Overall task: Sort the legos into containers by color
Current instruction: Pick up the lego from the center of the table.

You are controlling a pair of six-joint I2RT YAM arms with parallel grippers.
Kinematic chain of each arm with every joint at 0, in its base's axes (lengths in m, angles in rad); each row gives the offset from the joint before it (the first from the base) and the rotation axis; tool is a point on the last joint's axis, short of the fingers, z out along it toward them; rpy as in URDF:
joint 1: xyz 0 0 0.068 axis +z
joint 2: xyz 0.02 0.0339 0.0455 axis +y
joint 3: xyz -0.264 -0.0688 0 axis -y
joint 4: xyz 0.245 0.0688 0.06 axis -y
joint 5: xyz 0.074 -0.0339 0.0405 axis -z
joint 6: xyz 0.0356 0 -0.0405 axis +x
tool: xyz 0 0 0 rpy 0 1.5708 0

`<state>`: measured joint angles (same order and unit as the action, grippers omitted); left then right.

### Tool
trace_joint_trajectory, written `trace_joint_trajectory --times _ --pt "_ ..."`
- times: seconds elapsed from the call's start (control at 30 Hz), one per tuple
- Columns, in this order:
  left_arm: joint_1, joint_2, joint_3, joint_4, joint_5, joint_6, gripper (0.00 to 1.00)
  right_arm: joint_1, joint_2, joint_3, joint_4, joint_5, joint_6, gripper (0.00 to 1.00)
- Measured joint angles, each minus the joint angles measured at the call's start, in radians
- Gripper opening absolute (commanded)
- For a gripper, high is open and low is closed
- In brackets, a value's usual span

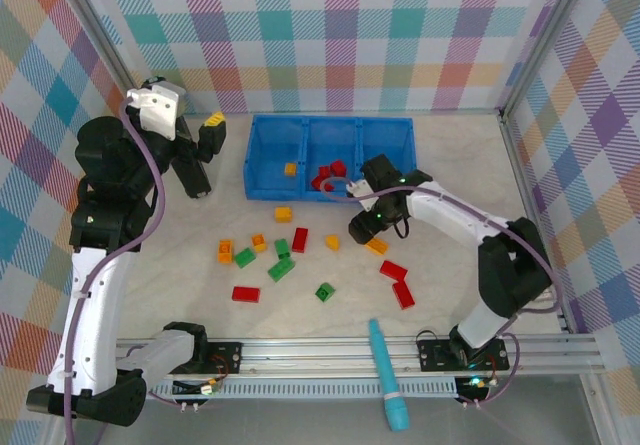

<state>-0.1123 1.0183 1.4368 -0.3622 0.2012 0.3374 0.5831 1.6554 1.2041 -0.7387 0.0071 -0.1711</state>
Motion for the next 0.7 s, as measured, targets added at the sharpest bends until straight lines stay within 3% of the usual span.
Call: trace_joint_trajectory --times 0.37,0.43,0.7 --pt "0.0 0.008 0.0 -0.001 0.006 0.0 1.0 0.0 0.146 -0.01 0.0 -0.008 0.0 0.85" --pt "0.0 0.015 0.0 -0.001 0.011 0.0 1.0 0.0 0.173 -0.01 -0.006 -0.003 0.003 0.79" --pt "0.0 0.04 0.0 -0.005 0.018 0.0 1.0 -0.005 0.214 0.002 -0.016 0.079 0.026 0.32"
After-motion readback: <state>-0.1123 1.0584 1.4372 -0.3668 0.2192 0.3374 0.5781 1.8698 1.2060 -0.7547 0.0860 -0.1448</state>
